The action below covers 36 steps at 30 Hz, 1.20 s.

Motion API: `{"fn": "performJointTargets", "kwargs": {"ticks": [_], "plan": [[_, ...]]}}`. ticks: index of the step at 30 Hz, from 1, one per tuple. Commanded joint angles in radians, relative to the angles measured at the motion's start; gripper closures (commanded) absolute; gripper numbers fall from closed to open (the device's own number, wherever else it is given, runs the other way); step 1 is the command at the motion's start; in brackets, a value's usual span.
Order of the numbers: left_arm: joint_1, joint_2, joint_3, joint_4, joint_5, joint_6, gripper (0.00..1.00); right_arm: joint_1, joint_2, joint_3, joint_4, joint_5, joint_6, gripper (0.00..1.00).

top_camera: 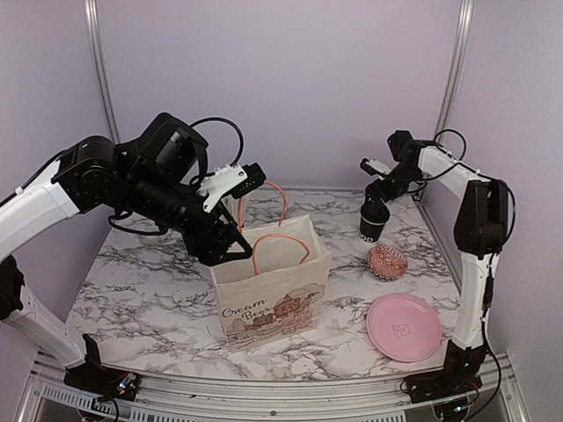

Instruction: Pack the takeout coffee

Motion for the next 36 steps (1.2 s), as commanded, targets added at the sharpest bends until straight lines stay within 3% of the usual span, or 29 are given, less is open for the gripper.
{"fn": "performJointTargets", "kwargs": {"ticks": [1, 26, 36], "plan": [[-0.004, -0.023, -0.013, 0.012, -0.019, -0.011, 0.26, -0.007, -0.047, 0.003, -0.018, 0.0, 0.017, 0.21], [-0.004, -0.018, -0.037, 0.021, -0.012, -0.018, 0.25, -0.007, -0.066, -0.008, -0.055, -0.077, -0.011, 0.18], [-0.004, -0.011, -0.035, 0.023, -0.004, -0.017, 0.25, -0.007, -0.065, -0.032, -0.032, -0.028, -0.013, 0.17]]}}
